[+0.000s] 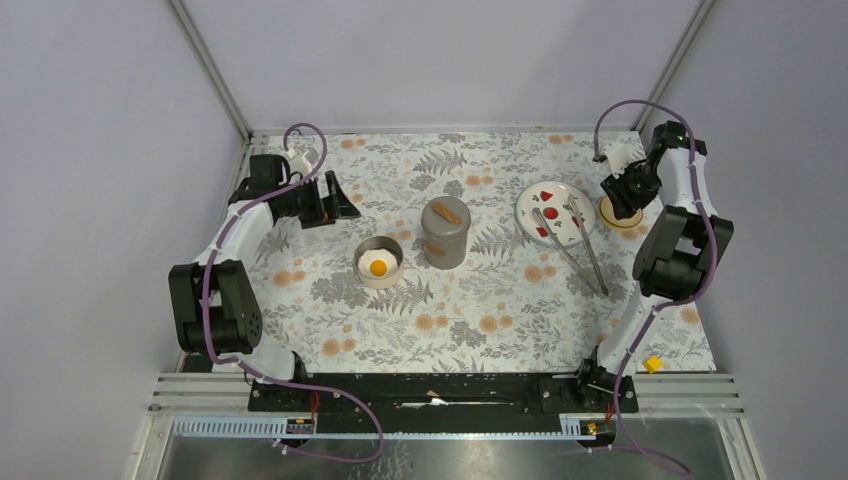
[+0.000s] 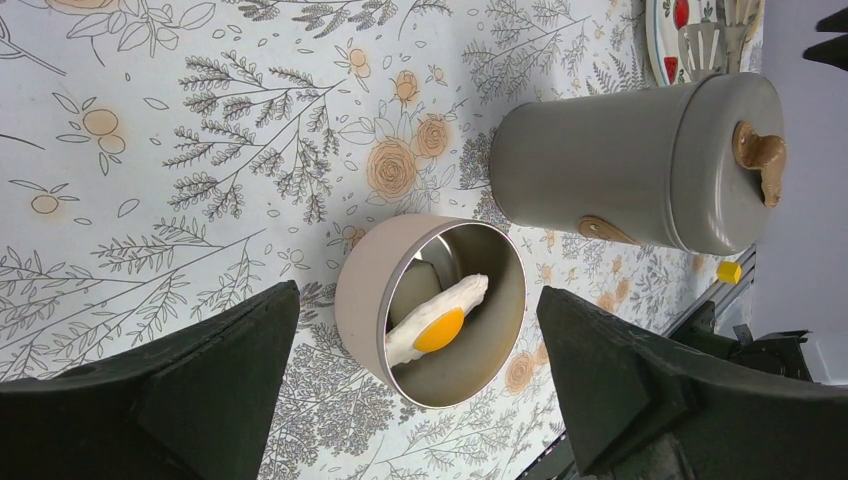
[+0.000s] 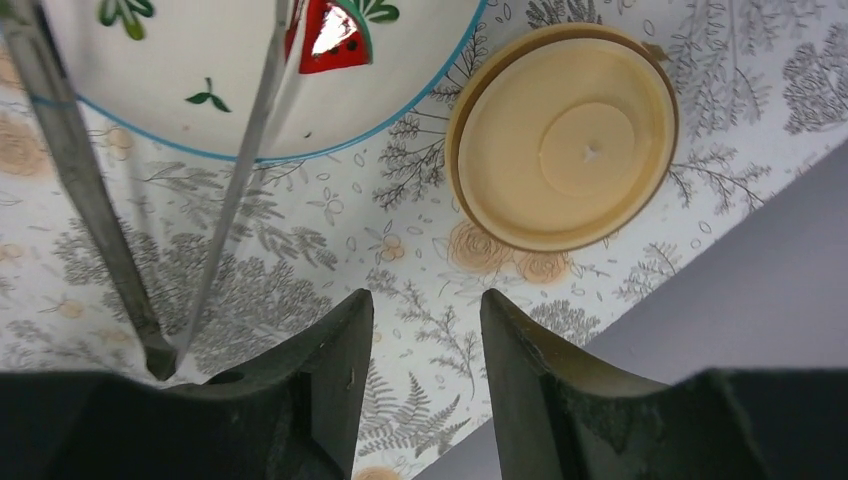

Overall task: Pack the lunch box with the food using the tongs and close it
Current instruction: Pick up the box lid from the center of the board.

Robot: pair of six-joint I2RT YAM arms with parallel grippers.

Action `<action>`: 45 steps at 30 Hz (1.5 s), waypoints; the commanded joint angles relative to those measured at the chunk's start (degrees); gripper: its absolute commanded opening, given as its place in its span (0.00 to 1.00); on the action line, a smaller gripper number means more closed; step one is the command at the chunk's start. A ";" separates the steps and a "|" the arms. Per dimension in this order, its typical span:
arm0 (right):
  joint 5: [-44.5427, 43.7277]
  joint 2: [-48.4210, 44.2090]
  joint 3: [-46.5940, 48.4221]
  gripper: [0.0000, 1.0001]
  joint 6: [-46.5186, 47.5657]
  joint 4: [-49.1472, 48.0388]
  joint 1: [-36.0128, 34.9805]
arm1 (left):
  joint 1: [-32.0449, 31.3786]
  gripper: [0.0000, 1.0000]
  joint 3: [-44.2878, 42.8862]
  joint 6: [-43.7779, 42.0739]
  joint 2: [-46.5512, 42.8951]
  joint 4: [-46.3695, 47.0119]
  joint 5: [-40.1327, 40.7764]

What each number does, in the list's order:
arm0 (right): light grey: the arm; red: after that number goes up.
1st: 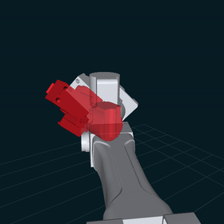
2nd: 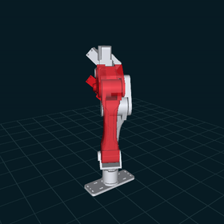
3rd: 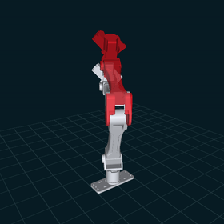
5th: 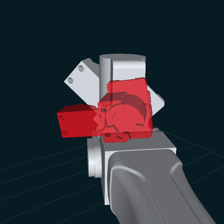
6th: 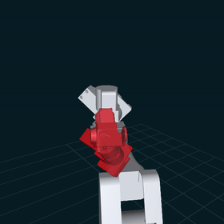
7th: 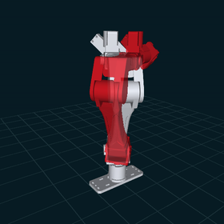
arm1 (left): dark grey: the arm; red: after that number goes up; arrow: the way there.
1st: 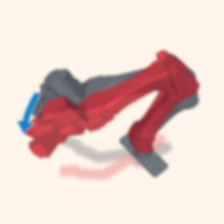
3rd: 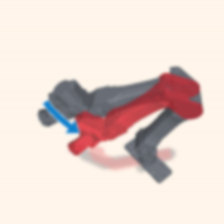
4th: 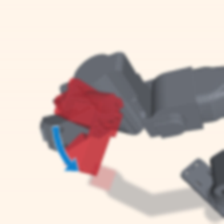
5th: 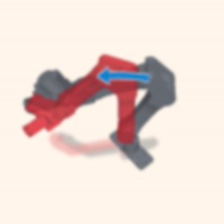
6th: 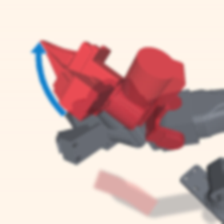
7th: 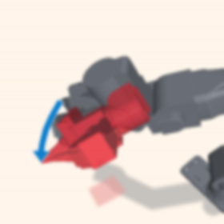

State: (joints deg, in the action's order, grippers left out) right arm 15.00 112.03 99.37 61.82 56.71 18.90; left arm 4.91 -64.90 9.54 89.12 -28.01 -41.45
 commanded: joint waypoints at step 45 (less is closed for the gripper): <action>-14.64 14.69 1.61 0.05 4.77 -10.39 -5.80 | 0.10 0.99 -4.32 -0.09 1.77 -0.99 -0.11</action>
State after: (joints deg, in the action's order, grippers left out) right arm 2.94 126.61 99.77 66.22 45.91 13.47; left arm 4.91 -66.11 10.09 90.96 -29.56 -41.47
